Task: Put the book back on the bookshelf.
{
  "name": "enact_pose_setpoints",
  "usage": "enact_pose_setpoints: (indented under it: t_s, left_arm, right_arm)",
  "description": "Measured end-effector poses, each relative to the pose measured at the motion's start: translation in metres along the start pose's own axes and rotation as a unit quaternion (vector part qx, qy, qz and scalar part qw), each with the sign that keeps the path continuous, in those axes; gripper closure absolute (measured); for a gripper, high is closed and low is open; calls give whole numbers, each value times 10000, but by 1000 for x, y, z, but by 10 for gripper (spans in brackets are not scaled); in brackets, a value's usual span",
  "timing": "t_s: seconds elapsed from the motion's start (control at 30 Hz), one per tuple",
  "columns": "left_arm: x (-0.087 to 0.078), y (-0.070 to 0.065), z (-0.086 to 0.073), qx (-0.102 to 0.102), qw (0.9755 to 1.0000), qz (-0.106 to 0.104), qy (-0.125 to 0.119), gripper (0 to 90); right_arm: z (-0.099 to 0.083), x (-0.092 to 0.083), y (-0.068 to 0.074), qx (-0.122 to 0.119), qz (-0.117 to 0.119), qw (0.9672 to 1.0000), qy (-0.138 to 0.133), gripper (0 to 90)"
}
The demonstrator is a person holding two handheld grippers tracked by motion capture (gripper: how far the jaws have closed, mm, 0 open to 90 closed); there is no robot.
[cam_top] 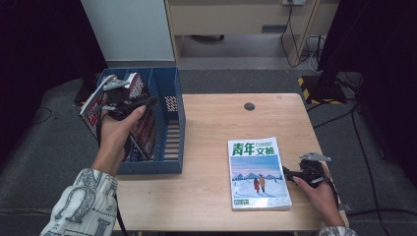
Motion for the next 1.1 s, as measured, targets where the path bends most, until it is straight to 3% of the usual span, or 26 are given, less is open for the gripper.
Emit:
enact_pose_setpoints:
  t_s: [0.6,1.1]
  left_arm:
    - [40,-28,-38,84,9984,-279,478,455]
    - [60,-36,-62,15,9969,-526,582,416]
  right_arm:
    - [-1,-1,1,39,0,10000,4,117]
    - [-1,-1,0,-1,-2,10000,1,117]
Point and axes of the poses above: each handheld gripper's, and its own axes: x roughly forward along the jaws, z roughly out of its top, y roughly to its left, the point moved 1 cm from there along x, roughly forward along the jaws, and after that the axes turned 1 degree about x, right-handed, at the moved point
